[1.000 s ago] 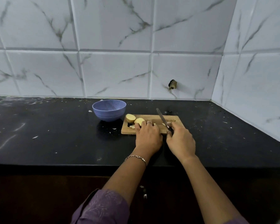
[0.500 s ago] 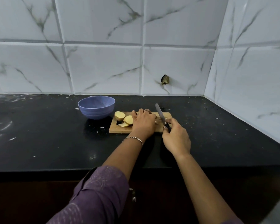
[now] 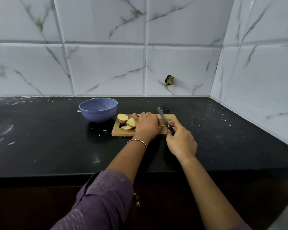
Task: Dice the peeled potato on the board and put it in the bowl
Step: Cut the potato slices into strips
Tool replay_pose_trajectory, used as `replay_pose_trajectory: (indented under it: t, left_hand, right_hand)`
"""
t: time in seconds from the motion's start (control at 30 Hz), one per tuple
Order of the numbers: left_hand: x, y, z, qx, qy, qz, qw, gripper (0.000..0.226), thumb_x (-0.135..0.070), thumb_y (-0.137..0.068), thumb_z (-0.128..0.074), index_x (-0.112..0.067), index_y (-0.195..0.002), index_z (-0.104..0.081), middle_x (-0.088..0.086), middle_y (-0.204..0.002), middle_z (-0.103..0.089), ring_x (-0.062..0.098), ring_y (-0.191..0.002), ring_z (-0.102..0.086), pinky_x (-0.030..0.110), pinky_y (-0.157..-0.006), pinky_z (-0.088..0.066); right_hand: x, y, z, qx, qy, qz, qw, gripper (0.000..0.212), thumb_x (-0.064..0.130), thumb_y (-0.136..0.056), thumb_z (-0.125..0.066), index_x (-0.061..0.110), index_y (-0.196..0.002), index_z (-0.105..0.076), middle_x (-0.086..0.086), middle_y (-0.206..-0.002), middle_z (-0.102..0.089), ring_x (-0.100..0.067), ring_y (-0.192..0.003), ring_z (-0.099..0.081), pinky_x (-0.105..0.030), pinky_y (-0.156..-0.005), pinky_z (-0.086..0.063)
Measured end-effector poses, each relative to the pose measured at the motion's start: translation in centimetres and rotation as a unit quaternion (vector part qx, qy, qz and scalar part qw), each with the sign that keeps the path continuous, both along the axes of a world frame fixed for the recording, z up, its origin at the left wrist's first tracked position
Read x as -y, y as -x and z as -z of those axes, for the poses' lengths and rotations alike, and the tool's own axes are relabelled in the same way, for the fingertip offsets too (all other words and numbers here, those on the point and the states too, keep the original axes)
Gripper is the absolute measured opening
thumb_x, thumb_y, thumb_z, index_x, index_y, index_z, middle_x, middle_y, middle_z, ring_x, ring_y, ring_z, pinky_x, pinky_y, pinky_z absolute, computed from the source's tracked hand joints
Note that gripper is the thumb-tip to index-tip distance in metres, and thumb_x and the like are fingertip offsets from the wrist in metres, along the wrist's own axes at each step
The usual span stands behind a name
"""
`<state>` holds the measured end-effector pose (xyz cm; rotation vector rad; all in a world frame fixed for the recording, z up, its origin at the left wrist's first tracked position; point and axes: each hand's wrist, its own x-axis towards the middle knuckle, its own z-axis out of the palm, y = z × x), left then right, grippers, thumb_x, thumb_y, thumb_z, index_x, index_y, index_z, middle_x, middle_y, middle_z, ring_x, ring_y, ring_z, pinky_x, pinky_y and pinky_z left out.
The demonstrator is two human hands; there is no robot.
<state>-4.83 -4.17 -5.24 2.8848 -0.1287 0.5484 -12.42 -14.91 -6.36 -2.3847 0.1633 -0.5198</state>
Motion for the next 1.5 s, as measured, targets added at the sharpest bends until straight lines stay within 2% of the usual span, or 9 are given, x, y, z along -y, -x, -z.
replay_pose_trajectory:
  t: [0.13, 0.27, 0.43, 0.57, 0.77, 0.97, 1.13, 1.27, 1.5]
  left_hand:
    - [0.0, 0.8, 0.4, 0.010, -0.004, -0.013, 1.000, 0.023, -0.026, -0.096, -0.052, -0.025, -0.111, -0.069, 0.000, -0.117, -0.061, 0.023, -0.119, -0.048, 0.053, -0.108, -0.022]
    - [0.1, 1.8, 0.9, 0.018, -0.018, -0.019, 1.000, 0.029, -0.016, -0.095, -0.048, -0.024, -0.116, -0.067, 0.000, -0.122, -0.059, 0.024, -0.122, -0.042, 0.051, -0.106, -0.019]
    - [0.2, 2.8, 1.2, 0.018, -0.016, 0.012, 1.000, 0.030, -0.019, -0.096, -0.041, -0.019, -0.108, -0.069, -0.001, -0.119, -0.060, 0.023, -0.120, -0.040, 0.052, -0.106, -0.014]
    - [0.3, 3.1, 1.4, 0.007, -0.019, 0.036, 0.999, 0.034, -0.025, -0.097, -0.037, -0.018, -0.106, -0.069, 0.000, -0.116, -0.062, 0.023, -0.118, -0.041, 0.055, -0.105, -0.016]
    - [0.2, 3.3, 1.5, -0.016, -0.020, 0.054, 0.998, 0.036, -0.030, -0.100, -0.036, -0.022, -0.113, -0.068, 0.000, -0.121, -0.062, 0.024, -0.122, -0.041, 0.057, -0.108, -0.019]
    - [0.3, 3.4, 1.9, 0.003, -0.013, 0.049, 0.999, 0.032, -0.024, -0.099, -0.037, -0.020, -0.105, -0.069, 0.001, -0.120, -0.061, 0.024, -0.122, -0.039, 0.055, -0.107, -0.016]
    - [0.4, 3.4, 2.0, 0.000, -0.020, 0.046, 0.999, 0.031, -0.023, -0.099, -0.039, -0.022, -0.111, -0.068, 0.002, -0.124, -0.058, 0.026, -0.126, -0.036, 0.056, -0.108, -0.011]
    - [0.3, 3.4, 2.1, 0.004, -0.023, 0.045, 0.999, 0.033, -0.024, -0.099, -0.038, -0.022, -0.112, -0.068, 0.003, -0.125, -0.057, 0.026, -0.126, -0.036, 0.056, -0.106, -0.010]
    - [0.3, 3.8, 1.8, -0.015, -0.049, 0.051, 0.997, 0.034, -0.017, -0.099, -0.037, -0.022, -0.123, -0.060, 0.001, -0.128, -0.055, 0.027, -0.130, -0.033, 0.061, -0.110, -0.008]
  right_hand:
    - [0.0, 0.7, 0.0, 0.011, 0.024, 0.003, 1.000, 0.032, 0.021, -0.095, -0.055, 0.036, -0.123, -0.059, 0.001, -0.100, -0.068, -0.026, -0.096, -0.063, -0.030, -0.068, -0.039]
    - [-0.1, 1.4, 0.1, 0.021, 0.046, -0.001, 0.999, 0.035, 0.021, -0.095, -0.055, 0.036, -0.127, -0.060, 0.001, -0.102, -0.069, -0.025, -0.098, -0.064, -0.031, -0.072, -0.044]
    - [-0.1, 1.5, 0.1, 0.020, 0.053, -0.002, 0.998, 0.035, 0.021, -0.095, -0.056, 0.034, -0.127, -0.061, 0.001, -0.104, -0.070, -0.025, -0.100, -0.064, -0.034, -0.077, -0.049]
    - [-0.2, 1.4, 0.2, 0.024, 0.069, -0.005, 0.997, 0.035, 0.021, -0.095, -0.056, 0.034, -0.127, -0.061, 0.001, -0.102, -0.070, -0.024, -0.097, -0.065, -0.032, -0.073, -0.046]
    - [-0.7, 1.0, 0.6, 0.046, 0.133, -0.008, 0.990, 0.024, 0.015, -0.092, -0.052, 0.027, -0.108, -0.064, 0.001, -0.093, -0.069, -0.026, -0.090, -0.066, -0.033, -0.068, -0.045]
    - [-0.4, 0.7, 0.9, 0.069, 0.228, -0.032, 0.971, 0.026, 0.011, -0.090, -0.051, 0.025, -0.108, -0.062, 0.002, -0.092, -0.068, -0.023, -0.084, -0.066, -0.032, -0.067, -0.044]
    - [-0.4, 0.8, 0.9, 0.078, 0.249, -0.037, 0.965, 0.028, 0.008, -0.090, -0.050, 0.024, -0.111, -0.062, 0.003, -0.095, -0.068, -0.020, -0.085, -0.066, -0.032, -0.068, -0.048]
    - [-0.5, 0.8, 1.0, 0.085, 0.230, -0.017, 0.969, 0.027, 0.009, -0.092, -0.049, 0.026, -0.109, -0.063, 0.003, -0.094, -0.068, -0.020, -0.084, -0.067, -0.029, -0.063, -0.040]
    - [-0.8, 0.8, 0.6, 0.083, 0.264, -0.040, 0.960, 0.026, 0.008, -0.096, -0.045, 0.021, -0.109, -0.063, 0.002, -0.100, -0.067, -0.020, -0.087, -0.065, -0.031, -0.064, -0.042]
